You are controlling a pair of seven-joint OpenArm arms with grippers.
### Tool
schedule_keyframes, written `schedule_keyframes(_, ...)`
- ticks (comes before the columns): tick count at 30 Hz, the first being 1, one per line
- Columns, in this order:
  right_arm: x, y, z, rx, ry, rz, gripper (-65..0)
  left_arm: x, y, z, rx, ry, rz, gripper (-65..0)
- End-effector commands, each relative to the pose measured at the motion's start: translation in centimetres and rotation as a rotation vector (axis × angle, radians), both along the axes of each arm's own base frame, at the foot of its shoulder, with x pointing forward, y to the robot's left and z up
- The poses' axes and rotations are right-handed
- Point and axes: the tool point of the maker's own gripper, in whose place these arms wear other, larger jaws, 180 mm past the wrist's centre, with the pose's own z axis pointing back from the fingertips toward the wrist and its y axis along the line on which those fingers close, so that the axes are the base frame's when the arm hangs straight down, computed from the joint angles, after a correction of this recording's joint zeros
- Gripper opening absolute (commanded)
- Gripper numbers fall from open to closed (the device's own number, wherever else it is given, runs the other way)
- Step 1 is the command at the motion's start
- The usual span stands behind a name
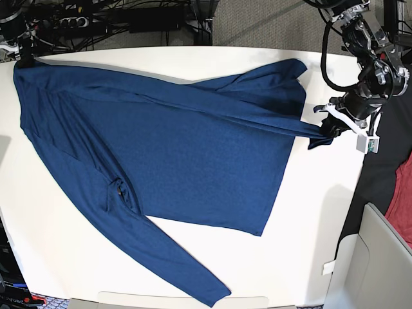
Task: Fold the T-shirt properly
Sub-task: 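Pull the shirt back toward the collar side with both grippers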
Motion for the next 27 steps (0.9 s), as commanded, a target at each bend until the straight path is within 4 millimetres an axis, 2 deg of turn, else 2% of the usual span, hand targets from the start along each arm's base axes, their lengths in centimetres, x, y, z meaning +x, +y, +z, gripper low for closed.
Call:
schedule_keyframes(1,0.1,-1.1,1.2,-0.025,-0.034,-0.012,-64.0,0.3,-0.1,0.7,0.002,-0.027,-0.004,-63.3)
schedule_keyframes(4,-0.3,-1.1,1.1,-0.02,-0.029,-0.018,-62.0,-1.4,-0.1,-0.7,0.002,0.024,-0.003,-63.3)
schedule_keyframes(11,-0.7,-0.3,0.8,0.018,-0.048,-0.028,-45.1,-4.6,-0.3,-3.1,0.002,0.122,-0.014,-62.5)
schedule_keyframes(18,-0.6,-0.2,0.8,0.019,-0.05,-0.027,-44.0,-6.7,-0.2,-4.2,0.004,0.175,-0.014,-54.7)
schedule_keyframes(22,-0.7,0.8,0.4,0.043,-0.023,0.019,-43.7,-7.0,-1.7,-3.8,-0.091,0.152,-0.043,-51.8)
schedule_keyframes(27,-1.6,1.1,0.5,0.015,-0.013,0.065,-43.7,-7.7,-2.8,-3.1,-0.168,0.164,-0.102,-51.4)
